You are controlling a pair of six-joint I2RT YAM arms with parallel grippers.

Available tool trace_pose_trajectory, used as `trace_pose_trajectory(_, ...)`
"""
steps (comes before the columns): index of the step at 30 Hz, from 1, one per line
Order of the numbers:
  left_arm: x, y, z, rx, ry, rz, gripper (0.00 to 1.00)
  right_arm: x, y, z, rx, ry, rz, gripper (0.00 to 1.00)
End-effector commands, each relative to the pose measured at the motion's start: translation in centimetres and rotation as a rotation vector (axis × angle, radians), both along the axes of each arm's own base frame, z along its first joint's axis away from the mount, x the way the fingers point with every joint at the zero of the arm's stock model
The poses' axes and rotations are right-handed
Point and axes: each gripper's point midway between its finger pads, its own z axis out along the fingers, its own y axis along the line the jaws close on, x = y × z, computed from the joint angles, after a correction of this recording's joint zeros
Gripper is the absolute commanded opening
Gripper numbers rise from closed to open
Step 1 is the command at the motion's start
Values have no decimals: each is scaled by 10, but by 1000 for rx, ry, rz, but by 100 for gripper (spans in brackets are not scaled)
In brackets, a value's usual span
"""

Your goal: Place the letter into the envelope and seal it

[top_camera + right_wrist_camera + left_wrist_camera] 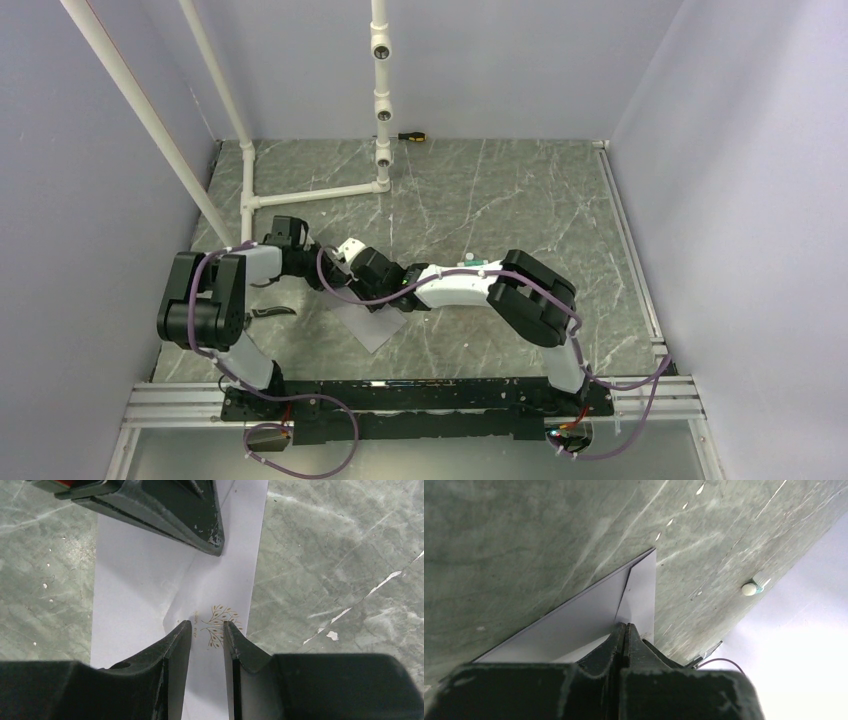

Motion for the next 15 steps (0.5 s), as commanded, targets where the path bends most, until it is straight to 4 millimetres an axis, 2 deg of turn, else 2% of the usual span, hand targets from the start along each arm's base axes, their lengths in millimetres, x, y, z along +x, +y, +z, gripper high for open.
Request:
trace_pose_trajectory(1,1,16,-23,105,49,21,2,-15,-42,-44,-203,62,24,34)
trace_pose_trajectory(7,-27,19,-49,117,183,47,3,-5,-17,-22,-174,81,-4,32)
trace_pose_trajectory(11,-41,16,-59,88,228,61,2,-2,-15,-28,-209,99,-38,27)
trace_pose_trajectory(15,-46,16,-62,87,225,69,3,2,-17,-30,-233,96,-72,30)
